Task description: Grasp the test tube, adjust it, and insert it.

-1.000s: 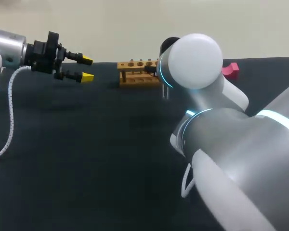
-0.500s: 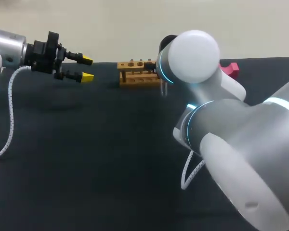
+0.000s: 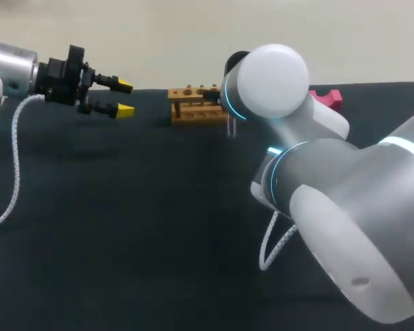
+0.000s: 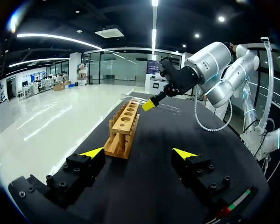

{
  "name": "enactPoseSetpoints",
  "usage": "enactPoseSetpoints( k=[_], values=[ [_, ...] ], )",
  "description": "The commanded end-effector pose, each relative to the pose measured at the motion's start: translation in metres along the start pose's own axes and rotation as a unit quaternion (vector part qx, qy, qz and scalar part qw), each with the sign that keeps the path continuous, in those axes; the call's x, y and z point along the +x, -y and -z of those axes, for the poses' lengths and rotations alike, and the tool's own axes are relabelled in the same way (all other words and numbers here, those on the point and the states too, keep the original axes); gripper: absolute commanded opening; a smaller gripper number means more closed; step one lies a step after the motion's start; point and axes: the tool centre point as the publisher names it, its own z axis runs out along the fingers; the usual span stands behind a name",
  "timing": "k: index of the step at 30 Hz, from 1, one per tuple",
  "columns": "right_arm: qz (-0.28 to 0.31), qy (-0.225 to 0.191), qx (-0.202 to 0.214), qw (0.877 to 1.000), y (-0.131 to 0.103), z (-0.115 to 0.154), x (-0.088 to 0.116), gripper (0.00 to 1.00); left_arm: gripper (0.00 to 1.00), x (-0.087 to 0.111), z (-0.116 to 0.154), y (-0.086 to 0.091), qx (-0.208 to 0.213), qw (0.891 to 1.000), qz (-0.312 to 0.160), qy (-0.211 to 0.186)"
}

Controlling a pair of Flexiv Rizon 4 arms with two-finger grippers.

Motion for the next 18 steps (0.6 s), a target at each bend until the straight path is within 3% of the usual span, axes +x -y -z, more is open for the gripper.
enactPoseSetpoints(
  k=[1,18],
  values=[
    [-0.002,-0.002,0.0,1.0,-0.001,-0.005,0.002,0.0,1.0,0.001,0.0,-0.001,0.001,1.0,-0.002,0.001],
    [-0.009,-0.023,0.0,1.0,0.001,-0.012,0.012,0.0,1.0,0.001,0.0,-0.001,0.001,1.0,-0.002,0.001]
  ],
)
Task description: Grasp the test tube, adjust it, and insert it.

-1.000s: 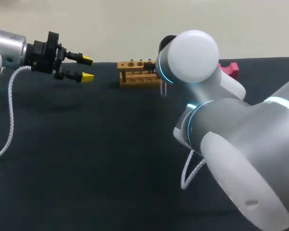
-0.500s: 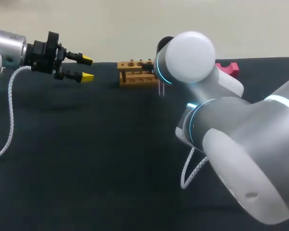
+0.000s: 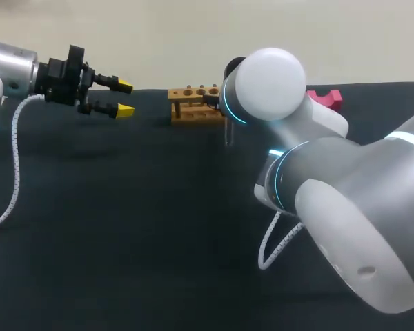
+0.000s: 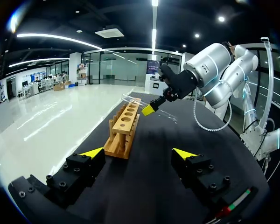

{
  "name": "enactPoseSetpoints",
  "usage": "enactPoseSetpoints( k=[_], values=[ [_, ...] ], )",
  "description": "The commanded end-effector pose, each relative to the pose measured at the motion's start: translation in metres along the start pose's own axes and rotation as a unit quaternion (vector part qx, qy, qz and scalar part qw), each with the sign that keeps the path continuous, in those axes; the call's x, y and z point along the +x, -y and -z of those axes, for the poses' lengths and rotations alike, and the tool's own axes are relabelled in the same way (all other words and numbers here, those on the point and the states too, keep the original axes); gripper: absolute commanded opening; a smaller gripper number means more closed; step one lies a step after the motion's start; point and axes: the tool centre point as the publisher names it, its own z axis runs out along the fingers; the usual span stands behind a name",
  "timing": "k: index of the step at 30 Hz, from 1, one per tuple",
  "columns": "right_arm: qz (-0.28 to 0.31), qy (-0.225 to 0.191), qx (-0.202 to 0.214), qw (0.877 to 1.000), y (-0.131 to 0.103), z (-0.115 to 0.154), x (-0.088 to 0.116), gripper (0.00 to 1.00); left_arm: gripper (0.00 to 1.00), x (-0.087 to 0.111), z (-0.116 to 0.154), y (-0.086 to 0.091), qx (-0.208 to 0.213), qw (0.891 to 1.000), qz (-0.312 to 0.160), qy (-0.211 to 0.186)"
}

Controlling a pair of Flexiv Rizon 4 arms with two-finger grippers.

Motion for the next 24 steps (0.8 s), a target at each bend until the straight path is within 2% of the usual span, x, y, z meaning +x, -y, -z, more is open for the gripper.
enactPoseSetpoints(
  k=[1,24],
  values=[
    [-0.003,-0.012,-0.003,1.0,0.0,-0.004,0.0,0.0,1.0,0.001,0.0,-0.001,0.001,1.0,-0.002,0.001],
    [0.028,-0.09,-0.008,0.996,-0.002,-0.015,0.007,0.0,1.0,0.001,0.0,-0.001,0.001,1.0,-0.002,0.001]
  ],
)
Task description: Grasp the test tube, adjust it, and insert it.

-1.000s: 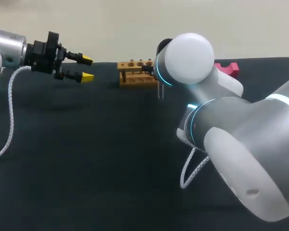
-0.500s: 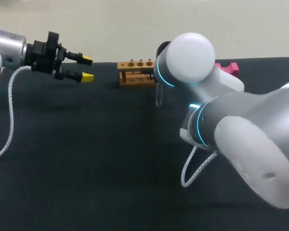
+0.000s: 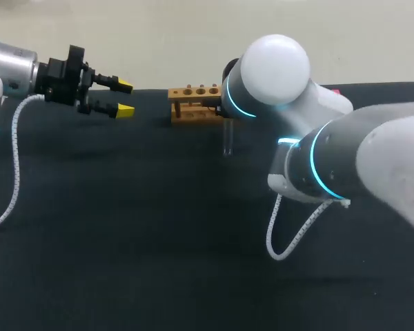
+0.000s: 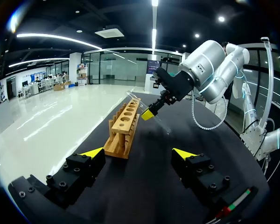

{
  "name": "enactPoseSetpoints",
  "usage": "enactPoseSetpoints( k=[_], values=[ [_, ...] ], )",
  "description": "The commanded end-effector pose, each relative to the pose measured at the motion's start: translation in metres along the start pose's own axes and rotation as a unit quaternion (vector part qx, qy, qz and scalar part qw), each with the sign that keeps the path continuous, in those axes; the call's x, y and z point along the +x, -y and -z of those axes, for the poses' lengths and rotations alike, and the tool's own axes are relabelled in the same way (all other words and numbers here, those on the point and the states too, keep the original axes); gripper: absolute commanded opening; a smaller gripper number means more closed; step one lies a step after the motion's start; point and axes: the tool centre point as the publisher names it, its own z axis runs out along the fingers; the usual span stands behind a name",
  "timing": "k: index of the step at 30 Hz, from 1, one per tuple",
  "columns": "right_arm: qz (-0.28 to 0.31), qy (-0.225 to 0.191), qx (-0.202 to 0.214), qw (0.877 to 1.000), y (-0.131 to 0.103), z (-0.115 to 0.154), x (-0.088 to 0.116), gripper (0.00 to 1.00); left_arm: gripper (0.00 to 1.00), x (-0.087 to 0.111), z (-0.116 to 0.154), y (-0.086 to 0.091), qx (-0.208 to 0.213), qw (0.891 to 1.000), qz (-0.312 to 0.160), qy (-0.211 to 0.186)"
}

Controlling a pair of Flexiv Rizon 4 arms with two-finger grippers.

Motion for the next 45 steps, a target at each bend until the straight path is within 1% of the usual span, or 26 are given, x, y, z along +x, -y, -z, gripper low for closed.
enactPoseSetpoints(
  k=[1,12,20,31,37,41,45],
  values=[
    [-0.001,-0.043,0.0,0.999,-0.002,-0.005,-0.004,0.0,1.0,0.001,0.0,-0.001,0.001,1.0,-0.002,0.001],
    [-0.007,-0.051,-0.001,0.999,-0.001,-0.006,0.0,0.0,1.0,0.001,0.0,-0.001,0.001,1.0,-0.002,0.001],
    [-0.023,-0.045,0.006,0.999,0.001,0.002,0.003,0.0,1.0,0.001,0.0,-0.001,0.001,1.0,-0.002,0.001],
    [-0.042,0.0,0.022,0.999,0.002,0.029,-0.002,0.0,1.0,0.001,0.0,-0.001,0.001,1.0,-0.002,0.001],
    [-0.053,0.023,0.04,0.998,0.006,0.044,-0.005,0.0,1.0,0.001,0.0,-0.001,0.001,1.0,-0.002,0.001],
    [-0.064,0.046,0.051,0.996,0.009,0.052,-0.009,0.0,1.0,0.001,0.0,-0.001,0.001,1.0,-0.002,0.001],
    [-0.065,0.056,0.053,0.995,0.01,0.06,-0.013,0.0,1.0,0.001,0.0,-0.001,0.001,1.0,-0.002,0.001]
  ],
)
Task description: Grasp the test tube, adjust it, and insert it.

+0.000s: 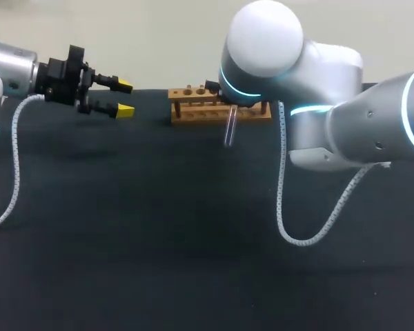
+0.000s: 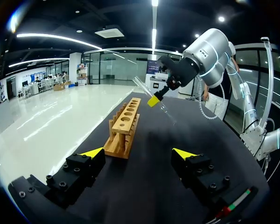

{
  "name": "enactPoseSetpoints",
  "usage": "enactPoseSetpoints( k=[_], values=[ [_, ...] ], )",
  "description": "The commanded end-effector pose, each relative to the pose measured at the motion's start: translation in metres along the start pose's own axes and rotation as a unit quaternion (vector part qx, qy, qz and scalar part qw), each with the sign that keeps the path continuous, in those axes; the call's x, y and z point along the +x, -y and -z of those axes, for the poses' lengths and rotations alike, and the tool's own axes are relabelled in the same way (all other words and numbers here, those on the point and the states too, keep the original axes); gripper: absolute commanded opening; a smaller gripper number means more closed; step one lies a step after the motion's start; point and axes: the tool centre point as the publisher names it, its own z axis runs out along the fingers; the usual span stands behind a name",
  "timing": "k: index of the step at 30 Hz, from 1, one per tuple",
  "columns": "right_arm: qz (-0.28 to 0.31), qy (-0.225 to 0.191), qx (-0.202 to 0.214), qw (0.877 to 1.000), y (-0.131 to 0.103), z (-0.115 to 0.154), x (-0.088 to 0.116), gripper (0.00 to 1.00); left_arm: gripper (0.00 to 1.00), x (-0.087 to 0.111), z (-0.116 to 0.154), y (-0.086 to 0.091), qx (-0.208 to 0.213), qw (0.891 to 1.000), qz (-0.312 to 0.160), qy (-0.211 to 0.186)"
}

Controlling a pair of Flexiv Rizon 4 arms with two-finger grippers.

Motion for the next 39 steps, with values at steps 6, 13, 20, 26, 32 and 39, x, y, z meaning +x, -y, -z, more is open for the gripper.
enactPoseSetpoints(
  k=[6,13,20,26,32,39],
  values=[
    [0.0,0.075,-0.004,0.997,0.007,0.028,-0.001,0.0,1.0,0.001,0.0,-0.001,0.001,1.0,-0.002,0.001],
    [0.002,0.087,-0.003,0.996,0.013,0.052,-0.002,0.0,1.0,0.001,0.0,-0.001,0.001,1.0,-0.002,0.001],
    [-0.002,0.099,0.004,0.995,0.02,0.065,-0.003,0.0,1.0,0.001,0.0,-0.001,0.001,1.0,-0.002,0.001],
    [0.001,0.112,0.008,0.994,0.024,0.069,-0.006,0.0,1.0,0.001,0.0,-0.001,0.001,1.0,-0.002,0.001],
    [0.001,0.112,0.008,0.994,0.024,0.069,-0.006,0.0,1.0,0.001,0.0,-0.001,0.001,1.0,-0.002,0.001],
    [0.001,0.112,0.008,0.994,0.024,0.069,-0.006,0.0,1.0,0.001,0.0,-0.001,0.001,1.0,-0.002,0.001]
  ],
)
